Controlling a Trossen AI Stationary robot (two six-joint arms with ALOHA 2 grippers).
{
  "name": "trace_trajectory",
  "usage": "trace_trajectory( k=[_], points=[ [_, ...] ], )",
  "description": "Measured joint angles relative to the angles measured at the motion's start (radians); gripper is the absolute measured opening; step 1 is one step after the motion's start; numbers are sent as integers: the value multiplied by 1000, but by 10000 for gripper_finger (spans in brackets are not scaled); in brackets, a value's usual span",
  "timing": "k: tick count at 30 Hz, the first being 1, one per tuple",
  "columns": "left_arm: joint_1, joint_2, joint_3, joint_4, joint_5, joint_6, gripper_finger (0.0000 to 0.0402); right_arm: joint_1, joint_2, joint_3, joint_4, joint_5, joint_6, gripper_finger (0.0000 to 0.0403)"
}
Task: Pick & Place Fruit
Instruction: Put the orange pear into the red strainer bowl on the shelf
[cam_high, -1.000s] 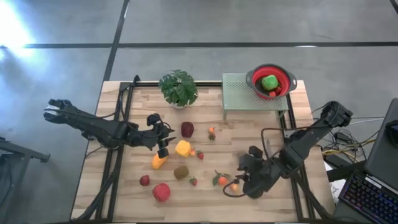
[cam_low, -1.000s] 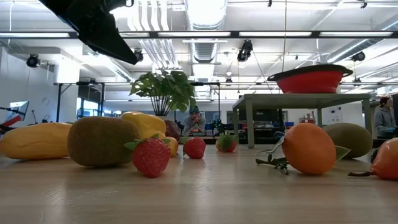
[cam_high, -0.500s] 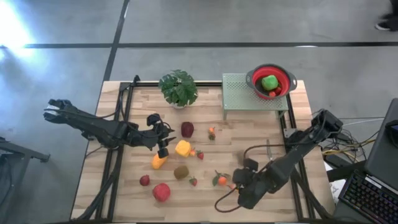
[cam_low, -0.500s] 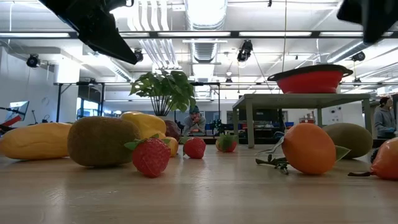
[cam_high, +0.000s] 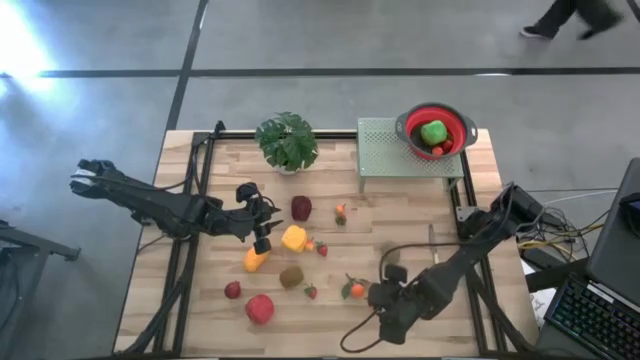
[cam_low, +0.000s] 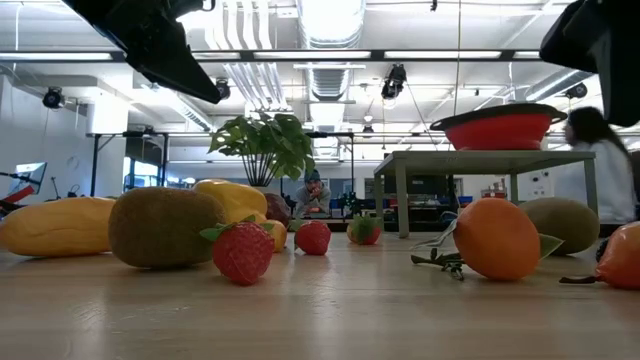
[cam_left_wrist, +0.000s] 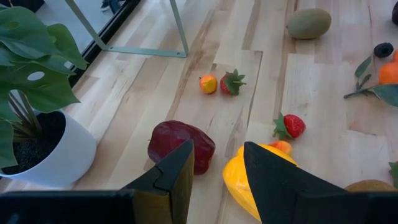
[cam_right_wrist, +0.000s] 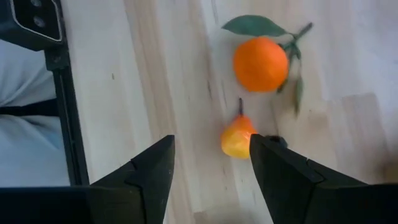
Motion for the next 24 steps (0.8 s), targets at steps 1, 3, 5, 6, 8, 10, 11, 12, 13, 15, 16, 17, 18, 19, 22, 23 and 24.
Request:
trace_trajectory(
  k=[1,3,5,6,8,10,11,12,13,15,16,17,18,19,22,23,24],
  points=[
    [0,0,0,0,0,0,147,0,7,0,2,1,-8,200],
    [0,0,0,0,0,0,147,0,22,0,3,1,-20,194],
    [0,0,0,-1,0,0,147,0,38,0,7,1,-28,190],
    [0,0,0,0,0,0,147,0,46,0,8,1,-31,188],
    [0,0,0,0,0,0,147,0,60,-2,8,2,-42,184],
    [0,0,0,0,0,0,147,0,72,-2,8,2,-47,182],
    [0,0,0,0,0,0,147,0,80,-2,10,4,-52,180],
    [0,0,0,0,0,0,147,0,86,-2,10,5,-54,180],
    [0,0,0,0,0,0,147,0,94,-2,9,5,-57,180],
    [0,0,0,0,0,0,147,0,106,-5,10,5,-58,183],
    [0,0,0,0,0,0,147,-1,112,-7,8,6,-57,186],
    [0,0,0,0,0,0,147,-2,117,-8,9,6,-57,188],
    [0,0,0,0,0,0,147,-2,122,-11,9,13,-58,190],
    [0,0,0,0,0,0,147,-2,127,-11,8,21,-58,192],
    [0,0,0,-1,0,0,147,-3,144,-14,9,29,-58,198],
    [0,0,0,0,0,0,147,-3,150,-15,8,30,-58,198],
    [0,0,0,0,0,0,147,-3,158,-15,9,30,-59,198]
  ],
)
